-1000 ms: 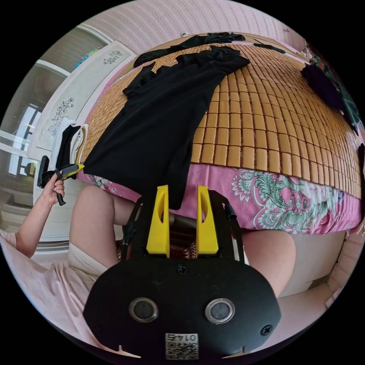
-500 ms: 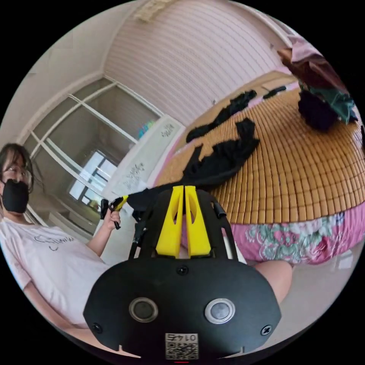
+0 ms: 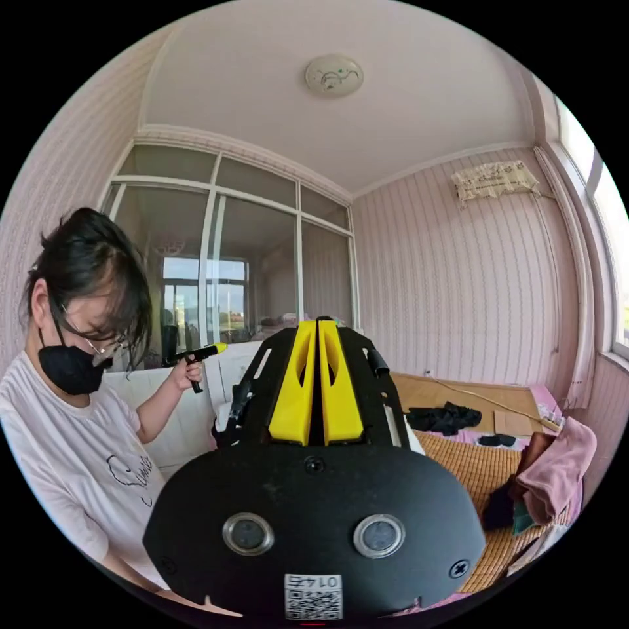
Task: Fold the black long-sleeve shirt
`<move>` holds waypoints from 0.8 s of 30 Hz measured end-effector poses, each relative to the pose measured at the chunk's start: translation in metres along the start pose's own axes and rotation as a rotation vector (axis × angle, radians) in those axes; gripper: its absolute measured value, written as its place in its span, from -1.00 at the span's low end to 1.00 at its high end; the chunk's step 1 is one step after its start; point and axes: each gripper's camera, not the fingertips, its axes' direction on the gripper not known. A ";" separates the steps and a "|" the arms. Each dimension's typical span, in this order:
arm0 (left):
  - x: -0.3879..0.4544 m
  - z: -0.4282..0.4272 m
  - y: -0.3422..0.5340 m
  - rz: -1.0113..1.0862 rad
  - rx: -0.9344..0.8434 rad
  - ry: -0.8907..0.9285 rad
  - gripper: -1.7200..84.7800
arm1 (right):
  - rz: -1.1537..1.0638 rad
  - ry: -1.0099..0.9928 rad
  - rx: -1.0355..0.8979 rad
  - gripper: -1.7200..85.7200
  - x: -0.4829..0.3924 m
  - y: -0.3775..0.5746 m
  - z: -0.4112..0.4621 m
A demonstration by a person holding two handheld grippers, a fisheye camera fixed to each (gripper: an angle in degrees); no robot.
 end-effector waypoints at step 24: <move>0.168 0.337 0.317 -0.296 -0.953 0.601 -0.76 | 0.268 -0.285 -0.510 -0.96 -0.093 0.168 -0.158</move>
